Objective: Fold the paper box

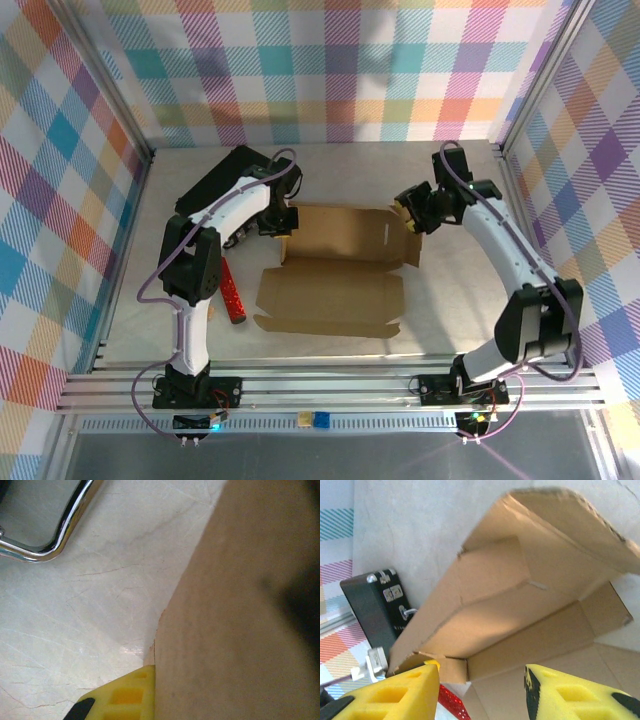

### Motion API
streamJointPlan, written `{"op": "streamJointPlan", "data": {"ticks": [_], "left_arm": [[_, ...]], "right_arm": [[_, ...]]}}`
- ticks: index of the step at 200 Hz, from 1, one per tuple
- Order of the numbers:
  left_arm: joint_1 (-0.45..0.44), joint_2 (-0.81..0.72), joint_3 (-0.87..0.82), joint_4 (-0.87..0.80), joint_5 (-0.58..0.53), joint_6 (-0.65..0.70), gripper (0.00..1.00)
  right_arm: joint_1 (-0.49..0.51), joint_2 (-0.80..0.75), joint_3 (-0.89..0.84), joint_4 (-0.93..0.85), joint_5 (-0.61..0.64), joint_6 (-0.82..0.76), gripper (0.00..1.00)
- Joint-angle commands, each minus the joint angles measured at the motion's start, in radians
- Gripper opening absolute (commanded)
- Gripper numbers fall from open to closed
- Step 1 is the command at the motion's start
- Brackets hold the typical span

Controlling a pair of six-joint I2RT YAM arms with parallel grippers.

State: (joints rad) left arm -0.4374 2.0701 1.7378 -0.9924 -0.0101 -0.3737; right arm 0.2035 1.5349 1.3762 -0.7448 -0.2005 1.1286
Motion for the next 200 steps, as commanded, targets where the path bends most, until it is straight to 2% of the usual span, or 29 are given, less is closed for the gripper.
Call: {"op": "streamJointPlan", "data": {"ticks": [1, 29, 53, 121, 200], "left_arm": [[-0.007, -0.021, -0.027, 0.023, -0.022, 0.012, 0.00], [-0.007, -0.028, -0.034, 0.036, -0.015, 0.006, 0.00], [-0.009, -0.027, -0.033, 0.040, -0.006, 0.004, 0.00], [-0.009, -0.021, -0.031, 0.056, 0.008, -0.006, 0.00], [-0.011, -0.025, -0.029, 0.061, 0.006, -0.008, 0.00]], "right_arm": [[-0.021, 0.066, 0.077, 0.004, 0.027, -0.078, 0.49], [-0.042, 0.162, 0.134, 0.019, -0.032, -0.140, 0.53], [-0.044, 0.220, 0.163, 0.015, -0.117, -0.134, 0.54], [-0.039, 0.211, 0.080, 0.083, -0.221, -0.053, 0.52], [-0.026, 0.246, 0.102, 0.093, -0.266, -0.003, 0.45]]}}
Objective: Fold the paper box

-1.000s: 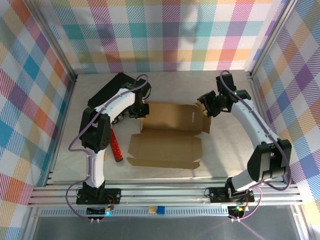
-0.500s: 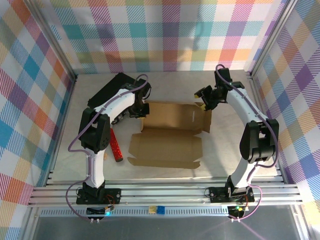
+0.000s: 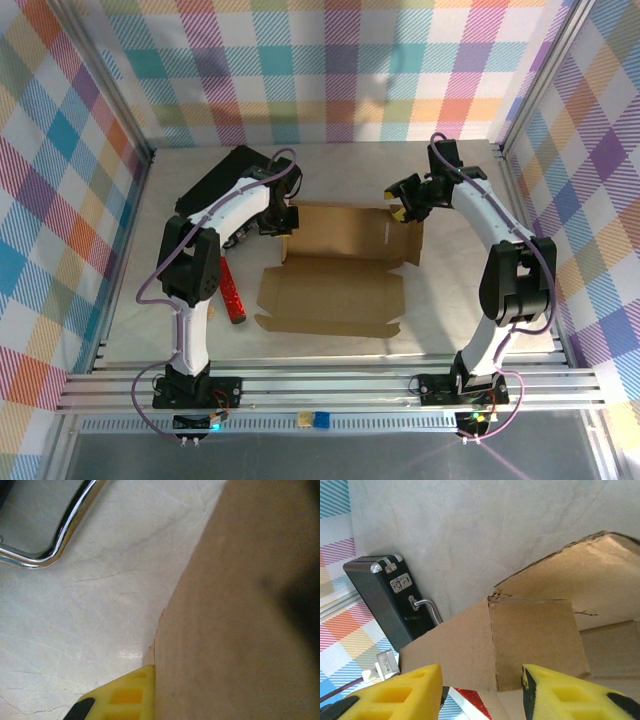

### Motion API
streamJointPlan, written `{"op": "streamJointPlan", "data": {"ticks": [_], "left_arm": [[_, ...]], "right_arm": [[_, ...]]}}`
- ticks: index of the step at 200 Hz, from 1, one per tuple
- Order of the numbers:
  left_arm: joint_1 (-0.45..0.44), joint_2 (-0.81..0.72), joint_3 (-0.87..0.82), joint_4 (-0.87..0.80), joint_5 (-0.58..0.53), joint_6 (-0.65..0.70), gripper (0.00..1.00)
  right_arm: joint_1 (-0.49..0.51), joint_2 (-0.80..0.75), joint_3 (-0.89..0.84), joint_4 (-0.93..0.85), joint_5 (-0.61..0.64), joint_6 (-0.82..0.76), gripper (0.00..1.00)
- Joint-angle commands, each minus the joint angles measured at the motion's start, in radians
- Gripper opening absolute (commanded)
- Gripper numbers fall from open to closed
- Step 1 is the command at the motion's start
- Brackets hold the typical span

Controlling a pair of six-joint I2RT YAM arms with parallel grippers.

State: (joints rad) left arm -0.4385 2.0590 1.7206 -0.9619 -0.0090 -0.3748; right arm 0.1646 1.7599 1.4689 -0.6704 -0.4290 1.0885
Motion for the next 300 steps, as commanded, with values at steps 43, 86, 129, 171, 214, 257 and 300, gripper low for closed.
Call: {"op": "streamJointPlan", "data": {"ticks": [43, 86, 129, 171, 214, 257, 300], "left_arm": [[-0.009, -0.018, -0.010, 0.030, 0.009, -0.007, 0.00], [-0.012, -0.022, -0.016, 0.037, 0.007, -0.010, 0.00], [-0.012, -0.024, -0.012, 0.038, 0.009, -0.011, 0.00], [-0.012, -0.027, -0.011, 0.041, 0.012, -0.017, 0.00], [-0.012, -0.026, -0.004, 0.049, 0.021, -0.029, 0.00], [0.000, -0.023, 0.011, 0.058, 0.057, -0.050, 0.00], [0.009, -0.017, 0.028, 0.052, 0.077, -0.049, 0.00]], "right_arm": [[0.027, 0.032, -0.014, 0.037, -0.053, 0.082, 0.43], [0.033, 0.033, -0.026, 0.055, -0.045, 0.106, 0.33], [0.036, 0.036, -0.051, 0.103, -0.053, 0.157, 0.11], [0.035, -0.010, -0.093, 0.182, -0.030, 0.234, 0.00], [0.023, -0.084, -0.089, 0.186, -0.008, 0.224, 0.45], [-0.061, -0.342, -0.250, 0.163, 0.057, 0.052, 0.66], [-0.151, -0.568, -0.616, 0.160, 0.070, 0.042, 0.33]]}}
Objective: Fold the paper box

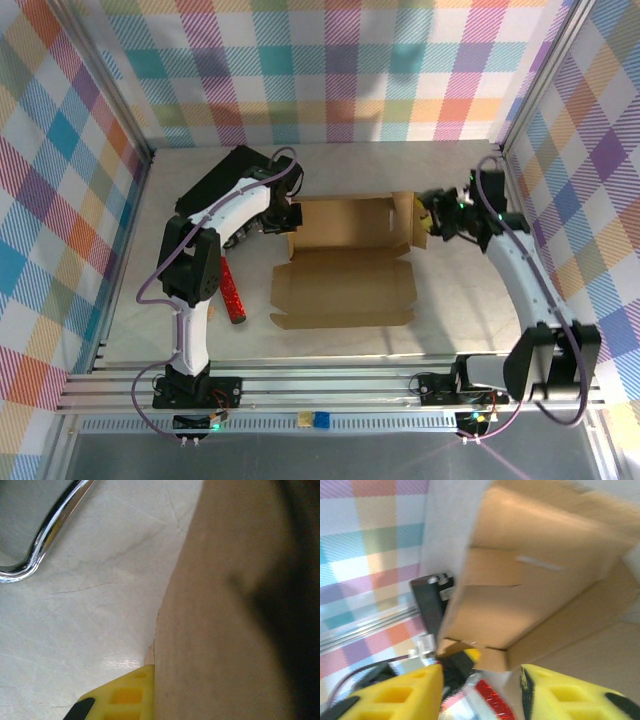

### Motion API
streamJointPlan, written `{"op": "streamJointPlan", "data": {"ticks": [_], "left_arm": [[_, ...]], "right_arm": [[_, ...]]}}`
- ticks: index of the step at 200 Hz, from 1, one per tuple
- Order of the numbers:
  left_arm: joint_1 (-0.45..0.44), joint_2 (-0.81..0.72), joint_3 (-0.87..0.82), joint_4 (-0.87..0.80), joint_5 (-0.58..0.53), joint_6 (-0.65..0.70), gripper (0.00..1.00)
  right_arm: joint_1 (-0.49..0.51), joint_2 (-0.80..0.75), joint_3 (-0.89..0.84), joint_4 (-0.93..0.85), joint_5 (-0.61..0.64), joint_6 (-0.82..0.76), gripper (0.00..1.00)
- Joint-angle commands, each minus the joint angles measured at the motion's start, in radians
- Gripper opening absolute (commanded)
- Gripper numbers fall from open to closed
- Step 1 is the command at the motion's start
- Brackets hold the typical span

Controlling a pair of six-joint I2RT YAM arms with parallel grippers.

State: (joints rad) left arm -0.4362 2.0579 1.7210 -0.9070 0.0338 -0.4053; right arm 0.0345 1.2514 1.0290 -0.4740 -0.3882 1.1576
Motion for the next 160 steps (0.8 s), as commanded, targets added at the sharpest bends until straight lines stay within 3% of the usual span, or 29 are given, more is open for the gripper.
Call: {"op": "streamJointPlan", "data": {"ticks": [1, 26, 76, 160], "left_arm": [[0.007, -0.016, 0.028, -0.003, 0.035, -0.018, 0.00], [0.007, -0.016, 0.031, -0.006, 0.035, -0.017, 0.00], [0.007, -0.019, 0.030, -0.010, 0.032, -0.013, 0.00], [0.005, -0.037, 0.009, 0.000, 0.037, -0.019, 0.00]], "right_arm": [[-0.020, -0.063, -0.183, -0.035, 0.032, -0.026, 0.33], [-0.040, -0.082, -0.293, 0.011, 0.056, -0.024, 0.24], [-0.059, 0.172, -0.262, 0.080, 0.060, -0.080, 0.09], [-0.011, 0.338, -0.172, 0.184, 0.072, -0.028, 0.20]]}}
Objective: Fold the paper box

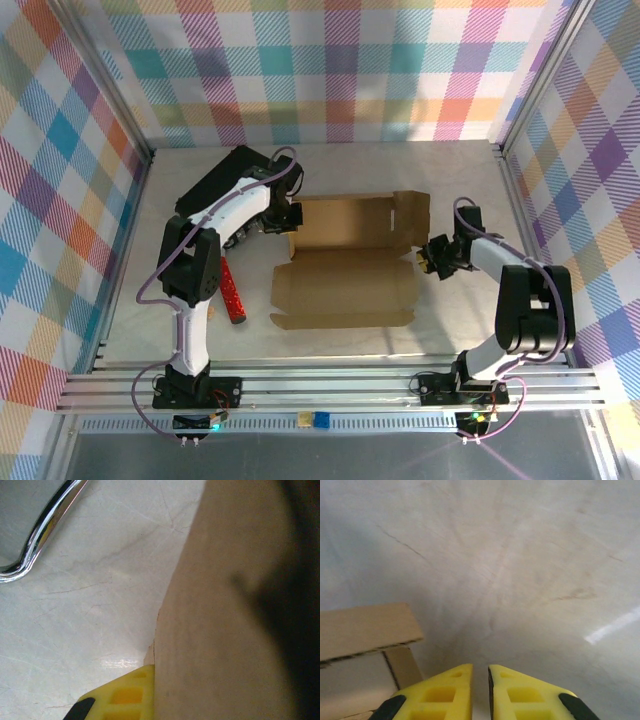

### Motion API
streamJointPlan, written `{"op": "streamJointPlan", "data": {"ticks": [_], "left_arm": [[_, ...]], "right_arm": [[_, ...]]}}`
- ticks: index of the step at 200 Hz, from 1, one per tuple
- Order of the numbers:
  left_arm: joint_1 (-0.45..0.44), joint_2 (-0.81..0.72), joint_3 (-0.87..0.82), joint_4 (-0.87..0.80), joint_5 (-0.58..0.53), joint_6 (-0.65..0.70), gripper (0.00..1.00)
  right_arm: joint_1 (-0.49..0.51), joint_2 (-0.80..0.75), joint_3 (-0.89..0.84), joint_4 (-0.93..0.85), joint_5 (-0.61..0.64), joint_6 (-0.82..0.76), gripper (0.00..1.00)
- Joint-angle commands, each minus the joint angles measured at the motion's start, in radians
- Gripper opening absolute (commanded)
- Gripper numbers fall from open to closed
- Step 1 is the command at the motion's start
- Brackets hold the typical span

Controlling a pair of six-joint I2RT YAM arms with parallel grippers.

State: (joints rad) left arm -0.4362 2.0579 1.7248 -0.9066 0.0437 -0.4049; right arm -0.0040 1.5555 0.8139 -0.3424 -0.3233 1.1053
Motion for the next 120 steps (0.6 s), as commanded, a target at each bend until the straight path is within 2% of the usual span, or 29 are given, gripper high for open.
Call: {"op": "streamJointPlan", "data": {"ticks": [1, 38, 66, 120], "left_arm": [[0.005, -0.036, 0.005, 0.000, 0.027, -0.020, 0.00], [0.005, -0.038, 0.004, 0.000, 0.033, -0.031, 0.00], [0.004, -0.038, 0.004, 0.002, 0.031, -0.032, 0.00], [0.004, -0.028, 0.007, 0.016, 0.035, -0.046, 0.00]], "right_arm": [[0.029, 0.034, 0.045, 0.054, 0.007, 0.026, 0.20], [0.082, 0.084, 0.084, 0.088, 0.008, 0.088, 0.24], [0.115, 0.090, 0.111, 0.099, 0.006, 0.102, 0.20], [0.170, 0.118, 0.133, 0.079, 0.000, 0.089, 0.18]]}}
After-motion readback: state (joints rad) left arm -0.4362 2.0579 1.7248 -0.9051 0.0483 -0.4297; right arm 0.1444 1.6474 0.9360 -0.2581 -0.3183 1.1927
